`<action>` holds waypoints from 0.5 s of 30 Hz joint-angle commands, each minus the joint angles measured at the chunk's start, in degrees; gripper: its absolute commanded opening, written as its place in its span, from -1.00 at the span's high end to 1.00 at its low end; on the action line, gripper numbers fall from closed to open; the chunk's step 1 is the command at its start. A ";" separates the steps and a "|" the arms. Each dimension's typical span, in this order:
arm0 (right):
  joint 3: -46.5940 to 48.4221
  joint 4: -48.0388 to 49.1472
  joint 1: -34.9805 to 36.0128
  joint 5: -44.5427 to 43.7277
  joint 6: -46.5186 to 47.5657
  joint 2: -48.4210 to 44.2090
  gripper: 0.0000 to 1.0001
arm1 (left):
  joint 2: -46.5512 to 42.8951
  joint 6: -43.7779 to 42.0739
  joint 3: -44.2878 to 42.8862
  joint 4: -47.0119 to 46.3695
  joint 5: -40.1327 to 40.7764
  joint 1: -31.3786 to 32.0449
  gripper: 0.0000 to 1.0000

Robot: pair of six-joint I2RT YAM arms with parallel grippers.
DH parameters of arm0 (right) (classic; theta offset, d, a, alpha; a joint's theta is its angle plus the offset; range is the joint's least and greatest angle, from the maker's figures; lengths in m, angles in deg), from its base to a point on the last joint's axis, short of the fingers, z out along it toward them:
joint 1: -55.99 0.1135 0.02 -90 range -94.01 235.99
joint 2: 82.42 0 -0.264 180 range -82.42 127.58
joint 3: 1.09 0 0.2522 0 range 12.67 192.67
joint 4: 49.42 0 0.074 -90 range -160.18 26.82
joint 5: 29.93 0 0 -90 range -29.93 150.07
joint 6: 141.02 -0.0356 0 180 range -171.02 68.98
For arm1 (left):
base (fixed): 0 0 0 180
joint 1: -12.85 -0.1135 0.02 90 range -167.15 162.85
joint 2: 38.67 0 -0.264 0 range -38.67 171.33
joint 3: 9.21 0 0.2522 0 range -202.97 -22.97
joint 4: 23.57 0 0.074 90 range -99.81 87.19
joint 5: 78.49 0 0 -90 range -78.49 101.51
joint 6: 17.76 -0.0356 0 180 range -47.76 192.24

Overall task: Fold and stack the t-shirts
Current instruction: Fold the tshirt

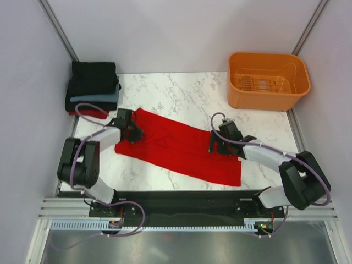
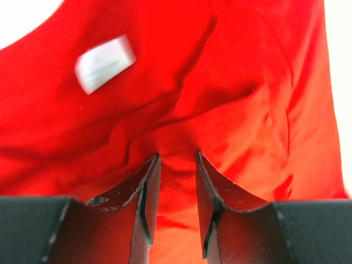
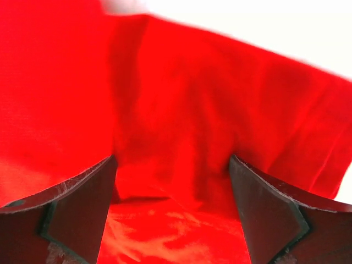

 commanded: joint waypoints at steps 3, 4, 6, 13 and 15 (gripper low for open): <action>-6.33 -1.70 13.00 12.34 -16.51 -3.13 -0.84 | 23.80 -3.13 -29.61 9.54 3.33 3.97 0.23; -4.33 -1.00 15.29 15.66 -18.01 -3.66 -0.86 | 27.67 -3.56 -35.58 11.73 3.33 4.67 0.21; 0.84 -0.81 21.42 19.37 -20.12 -3.92 -0.89 | 42.51 -5.58 -57.01 19.19 -3.29 5.64 0.19; 15.19 -13.44 28.49 18.35 -16.55 -10.24 -0.96 | 58.23 -15.69 -100.70 39.71 -8.89 8.45 0.10; 17.66 -15.83 27.53 14.30 -14.25 -10.34 -0.96 | 49.13 -17.18 -91.31 36.64 -8.63 8.11 0.07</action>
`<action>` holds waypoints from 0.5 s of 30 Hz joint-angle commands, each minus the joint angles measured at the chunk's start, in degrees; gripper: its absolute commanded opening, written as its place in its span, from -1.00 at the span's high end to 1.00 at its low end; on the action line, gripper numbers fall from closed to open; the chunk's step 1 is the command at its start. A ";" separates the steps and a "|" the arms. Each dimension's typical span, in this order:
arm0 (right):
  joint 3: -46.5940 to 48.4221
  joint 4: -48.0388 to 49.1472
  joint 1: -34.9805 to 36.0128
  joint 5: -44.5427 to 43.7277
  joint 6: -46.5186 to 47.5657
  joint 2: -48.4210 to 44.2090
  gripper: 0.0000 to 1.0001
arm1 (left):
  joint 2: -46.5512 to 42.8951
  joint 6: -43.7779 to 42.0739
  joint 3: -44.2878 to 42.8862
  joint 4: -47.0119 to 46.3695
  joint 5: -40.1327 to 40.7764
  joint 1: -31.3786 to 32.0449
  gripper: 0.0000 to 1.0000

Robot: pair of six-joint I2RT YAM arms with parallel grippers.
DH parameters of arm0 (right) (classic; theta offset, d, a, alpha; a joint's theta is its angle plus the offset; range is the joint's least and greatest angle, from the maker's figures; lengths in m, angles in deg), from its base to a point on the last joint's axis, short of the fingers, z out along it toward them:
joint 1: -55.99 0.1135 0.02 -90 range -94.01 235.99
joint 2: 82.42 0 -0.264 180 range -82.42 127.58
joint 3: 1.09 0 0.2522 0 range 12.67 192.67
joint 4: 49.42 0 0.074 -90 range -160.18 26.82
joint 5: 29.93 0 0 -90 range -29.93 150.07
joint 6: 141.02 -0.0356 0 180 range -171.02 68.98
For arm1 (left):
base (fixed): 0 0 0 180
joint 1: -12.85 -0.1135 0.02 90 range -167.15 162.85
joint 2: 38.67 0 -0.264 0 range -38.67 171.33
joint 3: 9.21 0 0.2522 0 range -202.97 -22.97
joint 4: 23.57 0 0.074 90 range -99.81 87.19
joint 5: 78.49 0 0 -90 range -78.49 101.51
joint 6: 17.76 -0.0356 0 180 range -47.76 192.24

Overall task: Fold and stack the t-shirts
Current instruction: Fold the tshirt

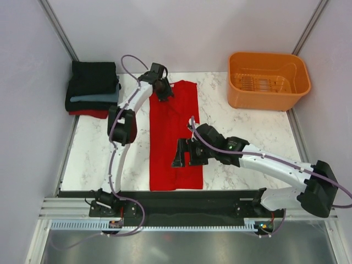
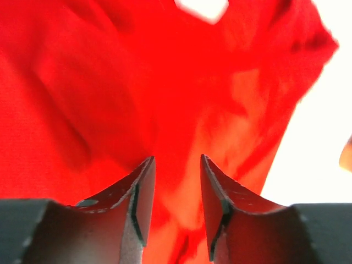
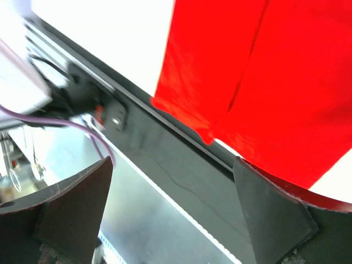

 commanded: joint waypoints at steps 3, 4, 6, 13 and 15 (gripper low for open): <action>9.59 -9.54 -4.10 -6.66 6.05 1.43 -0.96 | -20.82 -9.29 13.55 4.31 -1.94 -0.71 0.02; 11.52 -9.63 -4.73 -7.19 6.76 4.48 -0.96 | -27.12 -10.95 16.36 4.23 -1.85 -0.80 0.00; 13.72 -9.54 -6.48 -8.07 8.87 8.01 -0.96 | -32.95 -12.54 24.80 4.14 -1.50 -0.80 -0.02; 21.65 -9.72 -9.30 -11.83 11.34 17.79 -0.96 | -60.64 -14.83 54.41 0.28 -2.37 -0.53 -0.01; 18.25 -9.54 -9.65 -13.86 8.98 15.43 -0.96 | -68.99 -13.52 65.31 -1.13 -2.99 -0.10 0.00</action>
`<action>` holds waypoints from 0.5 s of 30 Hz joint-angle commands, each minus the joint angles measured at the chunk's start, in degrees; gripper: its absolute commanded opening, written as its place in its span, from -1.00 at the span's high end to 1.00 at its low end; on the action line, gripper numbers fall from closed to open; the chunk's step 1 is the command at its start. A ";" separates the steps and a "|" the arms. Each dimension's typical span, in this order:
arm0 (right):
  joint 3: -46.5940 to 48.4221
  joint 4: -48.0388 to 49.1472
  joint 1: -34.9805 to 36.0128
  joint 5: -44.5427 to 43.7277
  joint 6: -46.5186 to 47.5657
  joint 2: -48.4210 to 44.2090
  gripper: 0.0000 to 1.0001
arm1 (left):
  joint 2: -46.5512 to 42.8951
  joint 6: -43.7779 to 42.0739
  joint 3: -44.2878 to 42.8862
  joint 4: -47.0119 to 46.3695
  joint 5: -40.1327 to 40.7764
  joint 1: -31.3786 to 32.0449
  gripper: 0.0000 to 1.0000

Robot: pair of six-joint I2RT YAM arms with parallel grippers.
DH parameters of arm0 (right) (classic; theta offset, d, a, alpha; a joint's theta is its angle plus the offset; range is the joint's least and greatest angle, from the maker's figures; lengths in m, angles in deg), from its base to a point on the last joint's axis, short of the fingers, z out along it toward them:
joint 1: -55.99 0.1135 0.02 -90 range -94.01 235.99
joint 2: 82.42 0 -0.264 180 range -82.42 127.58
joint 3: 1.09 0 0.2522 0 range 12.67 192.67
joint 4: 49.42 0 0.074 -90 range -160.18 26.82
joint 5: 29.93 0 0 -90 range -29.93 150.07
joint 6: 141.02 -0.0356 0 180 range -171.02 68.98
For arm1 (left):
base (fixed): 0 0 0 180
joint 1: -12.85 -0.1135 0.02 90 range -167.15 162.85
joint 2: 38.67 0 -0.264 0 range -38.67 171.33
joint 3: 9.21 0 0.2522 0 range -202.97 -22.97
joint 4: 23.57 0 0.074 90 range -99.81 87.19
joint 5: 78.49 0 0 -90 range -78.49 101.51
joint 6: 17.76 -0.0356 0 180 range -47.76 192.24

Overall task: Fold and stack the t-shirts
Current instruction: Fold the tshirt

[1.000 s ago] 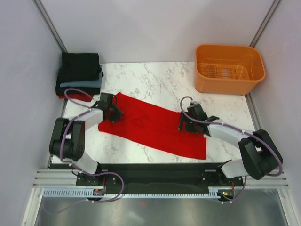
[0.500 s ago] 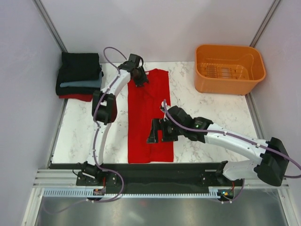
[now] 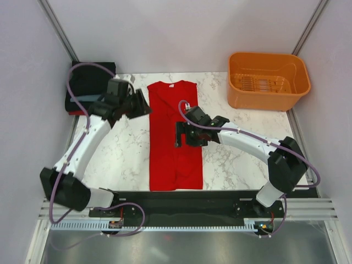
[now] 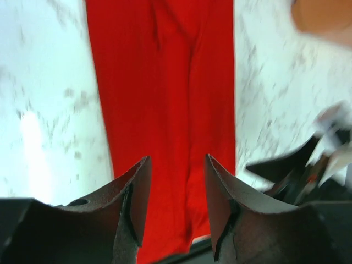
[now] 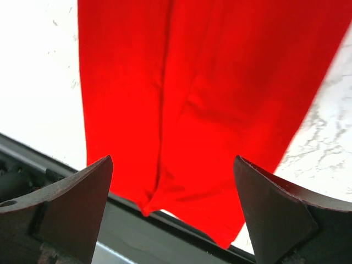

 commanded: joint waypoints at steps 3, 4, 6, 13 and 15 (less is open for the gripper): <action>-10.08 1.28 -0.41 -6.01 -3.68 -7.69 -0.94 | -15.78 1.10 26.54 -2.80 -4.95 1.83 0.00; -12.92 2.59 -0.32 -6.01 -6.56 -11.19 -0.93 | -17.98 2.84 33.19 -3.33 -6.35 2.10 0.00; -21.94 4.18 -0.15 -5.75 -9.56 -17.33 -0.88 | -24.55 4.78 39.73 -5.43 -11.18 2.71 0.01; -41.07 12.89 5.30 -6.19 -22.84 -31.34 -0.75 | -33.47 17.97 52.14 -6.85 -7.59 11.15 0.01; -42.91 13.76 6.71 -6.36 -23.99 -32.49 -0.71 | -33.73 20.16 54.08 -7.03 -6.19 12.99 0.03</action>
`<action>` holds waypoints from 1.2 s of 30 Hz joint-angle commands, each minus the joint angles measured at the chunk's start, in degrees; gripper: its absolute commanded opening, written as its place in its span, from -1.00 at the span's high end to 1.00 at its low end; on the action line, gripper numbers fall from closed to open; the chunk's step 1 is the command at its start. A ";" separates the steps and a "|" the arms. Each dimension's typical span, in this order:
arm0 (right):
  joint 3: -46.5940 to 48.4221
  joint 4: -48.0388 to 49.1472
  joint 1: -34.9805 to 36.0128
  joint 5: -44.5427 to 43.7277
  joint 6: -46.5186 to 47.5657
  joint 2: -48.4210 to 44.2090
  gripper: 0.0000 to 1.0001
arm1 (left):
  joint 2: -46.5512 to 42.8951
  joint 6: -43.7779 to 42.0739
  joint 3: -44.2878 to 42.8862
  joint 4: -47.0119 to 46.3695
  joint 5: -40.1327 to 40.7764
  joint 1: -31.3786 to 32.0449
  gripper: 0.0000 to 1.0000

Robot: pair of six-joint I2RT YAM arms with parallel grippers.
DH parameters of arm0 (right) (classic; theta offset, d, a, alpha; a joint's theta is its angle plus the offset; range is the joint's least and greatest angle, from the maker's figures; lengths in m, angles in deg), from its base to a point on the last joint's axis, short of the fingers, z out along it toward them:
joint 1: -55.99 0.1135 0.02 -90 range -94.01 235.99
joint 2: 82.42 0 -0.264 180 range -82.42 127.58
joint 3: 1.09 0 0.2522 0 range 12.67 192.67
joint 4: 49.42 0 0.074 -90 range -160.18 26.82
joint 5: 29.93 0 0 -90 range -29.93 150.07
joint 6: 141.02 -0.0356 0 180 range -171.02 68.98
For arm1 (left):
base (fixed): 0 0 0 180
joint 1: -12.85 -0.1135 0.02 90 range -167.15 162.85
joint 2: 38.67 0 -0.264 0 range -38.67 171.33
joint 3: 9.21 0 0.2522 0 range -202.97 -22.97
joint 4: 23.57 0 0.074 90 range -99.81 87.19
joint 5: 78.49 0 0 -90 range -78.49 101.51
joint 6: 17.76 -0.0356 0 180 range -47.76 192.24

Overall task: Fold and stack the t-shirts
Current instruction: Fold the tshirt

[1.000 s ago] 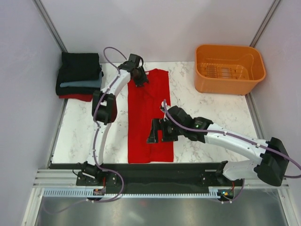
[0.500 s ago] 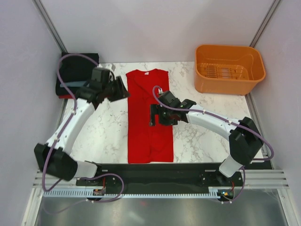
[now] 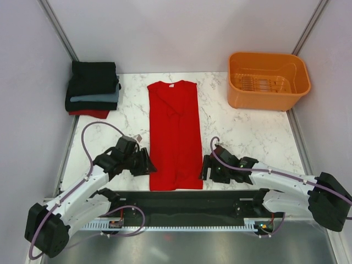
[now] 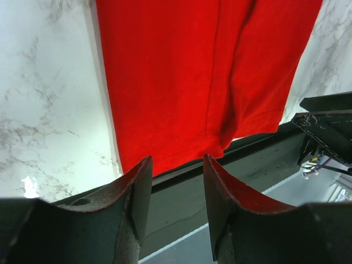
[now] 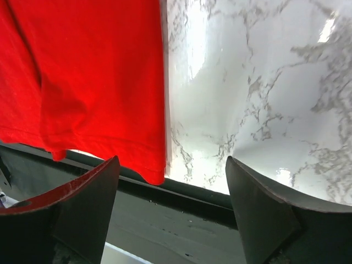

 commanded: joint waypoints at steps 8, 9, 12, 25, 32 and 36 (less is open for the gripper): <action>-5.94 14.02 2.96 0.02 -7.47 0.56 -0.44 | -6.09 15.01 9.45 -4.17 4.34 7.88 0.05; -6.11 14.38 3.13 0.20 -7.47 1.61 -0.36 | -6.27 15.80 9.62 -4.08 4.61 8.42 0.05; -6.55 14.56 3.92 -0.15 -7.56 2.15 -0.11 | -6.01 17.12 10.68 -4.08 5.49 10.00 0.06; -9.28 16.22 4.10 -0.33 -7.74 1.36 0.67 | -4.34 19.41 7.36 1.69 14.88 15.80 0.08; -9.19 17.19 4.01 -0.32 -7.21 3.11 0.88 | -2.15 22.22 1.45 10.24 24.29 20.72 0.07; -9.19 17.28 4.10 -0.33 -6.86 3.47 0.97 | -0.47 25.56 3.03 9.72 25.62 22.92 0.07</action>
